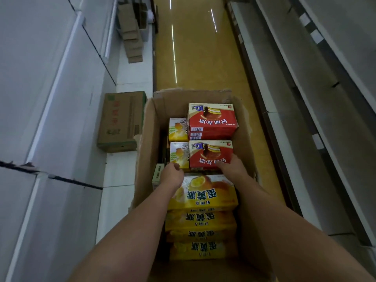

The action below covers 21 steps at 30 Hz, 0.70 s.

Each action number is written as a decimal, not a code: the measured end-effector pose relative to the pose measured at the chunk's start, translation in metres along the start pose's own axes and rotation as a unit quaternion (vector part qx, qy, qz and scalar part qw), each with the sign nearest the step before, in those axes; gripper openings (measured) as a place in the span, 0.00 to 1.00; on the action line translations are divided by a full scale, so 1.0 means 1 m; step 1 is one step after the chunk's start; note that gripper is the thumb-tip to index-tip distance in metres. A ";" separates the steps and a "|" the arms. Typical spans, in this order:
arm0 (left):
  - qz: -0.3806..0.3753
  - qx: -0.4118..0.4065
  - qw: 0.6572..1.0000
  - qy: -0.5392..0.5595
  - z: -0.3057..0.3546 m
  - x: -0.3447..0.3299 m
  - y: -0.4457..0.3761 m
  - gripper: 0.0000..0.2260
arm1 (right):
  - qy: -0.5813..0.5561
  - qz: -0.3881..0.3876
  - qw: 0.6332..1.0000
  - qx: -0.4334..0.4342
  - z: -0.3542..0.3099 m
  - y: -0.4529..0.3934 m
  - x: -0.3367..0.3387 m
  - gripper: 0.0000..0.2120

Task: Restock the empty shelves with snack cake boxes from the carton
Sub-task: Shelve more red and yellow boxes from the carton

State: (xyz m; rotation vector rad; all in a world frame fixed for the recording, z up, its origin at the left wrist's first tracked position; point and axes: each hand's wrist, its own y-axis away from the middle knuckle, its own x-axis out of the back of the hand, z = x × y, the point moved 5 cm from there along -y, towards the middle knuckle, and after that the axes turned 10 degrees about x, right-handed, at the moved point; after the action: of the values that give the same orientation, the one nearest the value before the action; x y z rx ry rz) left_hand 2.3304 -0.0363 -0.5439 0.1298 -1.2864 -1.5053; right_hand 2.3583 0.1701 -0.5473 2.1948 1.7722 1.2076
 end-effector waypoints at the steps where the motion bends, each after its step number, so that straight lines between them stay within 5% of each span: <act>1: -0.008 0.006 1.000 0.007 0.004 -0.004 -0.007 0.15 | 0.003 -0.001 1.000 -0.006 0.007 -0.013 -0.004 0.31; 14: -0.103 0.073 0.977 0.172 0.036 -0.043 -0.056 0.26 | 0.085 0.078 0.991 -0.066 -0.001 -0.048 -0.023 0.31; 19: -0.093 0.092 0.974 0.184 0.007 -0.067 -0.111 0.50 | 0.112 0.061 0.983 -0.131 0.008 -0.051 -0.021 0.33; 21: -0.070 0.093 0.978 0.175 0.005 -0.064 -0.121 0.47 | 0.117 0.051 0.982 -0.143 0.008 -0.054 -0.020 0.31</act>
State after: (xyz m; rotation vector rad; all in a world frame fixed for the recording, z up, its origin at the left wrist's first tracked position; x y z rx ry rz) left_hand 2.2760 -0.0076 -0.6666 0.5927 -1.1466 -1.4009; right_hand 2.3200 0.1742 -0.5910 2.0710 1.4554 1.6863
